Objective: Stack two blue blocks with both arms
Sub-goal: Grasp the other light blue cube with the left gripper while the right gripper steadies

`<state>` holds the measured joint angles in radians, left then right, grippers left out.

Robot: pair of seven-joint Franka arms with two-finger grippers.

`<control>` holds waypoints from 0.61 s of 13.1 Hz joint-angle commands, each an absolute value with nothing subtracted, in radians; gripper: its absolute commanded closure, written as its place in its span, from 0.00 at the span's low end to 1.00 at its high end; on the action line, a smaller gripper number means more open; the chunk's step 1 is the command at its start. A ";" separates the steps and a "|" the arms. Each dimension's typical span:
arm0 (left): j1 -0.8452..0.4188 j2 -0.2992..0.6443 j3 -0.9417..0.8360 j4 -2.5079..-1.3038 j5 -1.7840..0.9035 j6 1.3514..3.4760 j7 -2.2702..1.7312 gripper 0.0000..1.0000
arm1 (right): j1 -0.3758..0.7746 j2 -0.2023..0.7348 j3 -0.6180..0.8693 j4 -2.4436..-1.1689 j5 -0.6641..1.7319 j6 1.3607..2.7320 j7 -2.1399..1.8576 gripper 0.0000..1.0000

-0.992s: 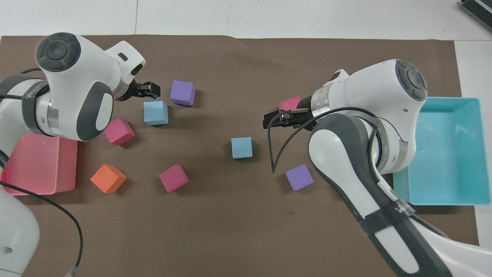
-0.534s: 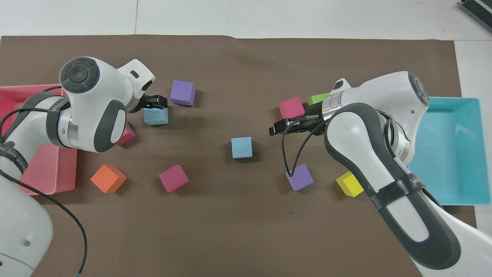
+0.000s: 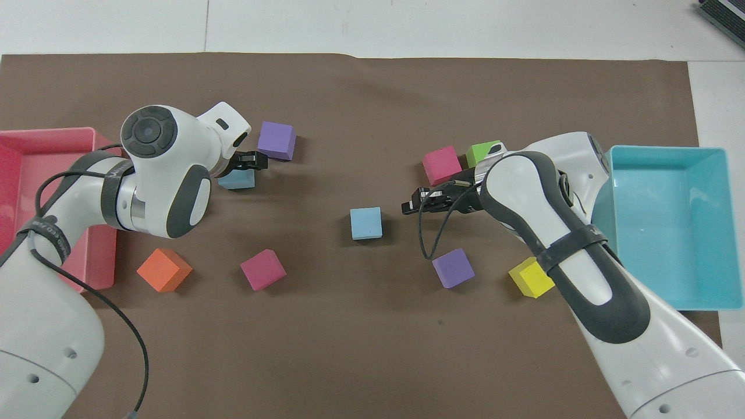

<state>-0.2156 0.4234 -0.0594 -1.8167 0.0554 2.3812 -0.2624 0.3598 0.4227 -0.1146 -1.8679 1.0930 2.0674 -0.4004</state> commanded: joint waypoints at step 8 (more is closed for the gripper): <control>-0.221 0.399 -0.052 -1.864 0.064 2.391 -0.275 0.32 | 0.336 0.459 -0.104 -1.928 1.247 2.074 -0.440 1.00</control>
